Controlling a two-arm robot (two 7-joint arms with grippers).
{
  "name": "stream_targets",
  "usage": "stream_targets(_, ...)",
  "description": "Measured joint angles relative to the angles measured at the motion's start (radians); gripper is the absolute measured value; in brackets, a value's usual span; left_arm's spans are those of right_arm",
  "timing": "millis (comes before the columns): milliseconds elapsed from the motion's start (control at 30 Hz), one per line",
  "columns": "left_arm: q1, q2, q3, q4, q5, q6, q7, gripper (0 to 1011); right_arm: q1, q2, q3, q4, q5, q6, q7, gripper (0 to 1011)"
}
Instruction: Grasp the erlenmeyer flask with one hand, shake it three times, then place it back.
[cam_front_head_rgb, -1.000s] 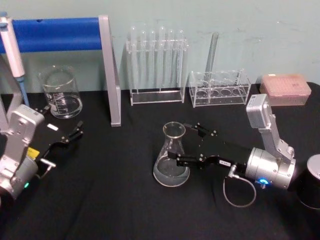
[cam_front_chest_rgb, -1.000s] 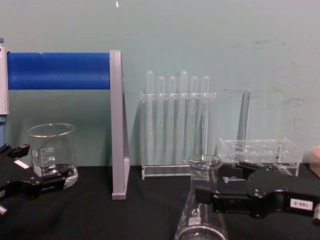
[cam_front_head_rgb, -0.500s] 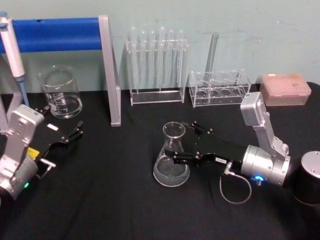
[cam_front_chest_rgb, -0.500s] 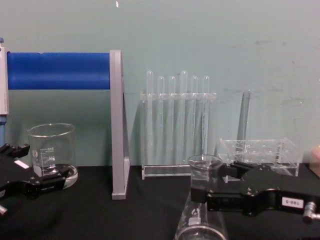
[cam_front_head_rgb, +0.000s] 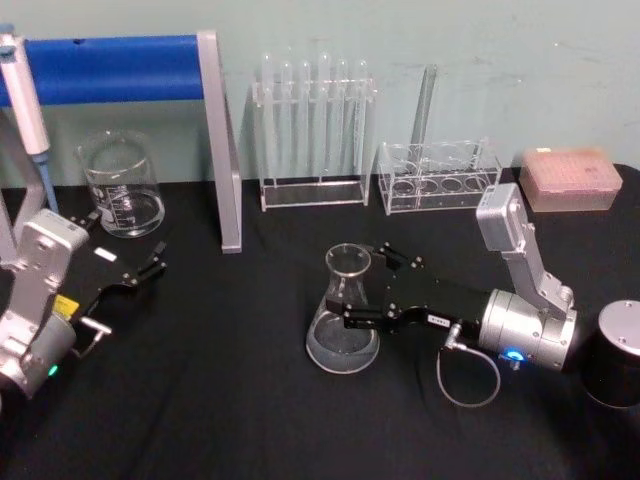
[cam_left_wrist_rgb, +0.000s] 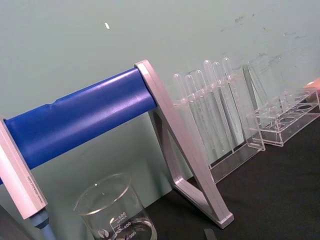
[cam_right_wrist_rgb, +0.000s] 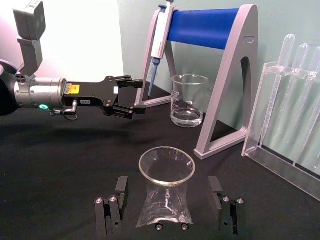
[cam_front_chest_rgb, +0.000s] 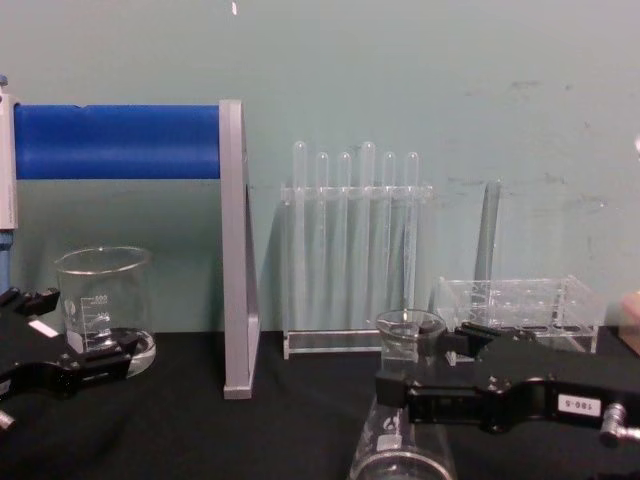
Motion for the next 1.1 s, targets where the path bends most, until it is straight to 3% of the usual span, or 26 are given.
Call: stream_targets(1100,0.0,0.0,0.0,0.0,0.0,0.0,0.0,1001,-0.002,0.001,-0.001,-0.005,-0.001,0.001,-0.002,1000)
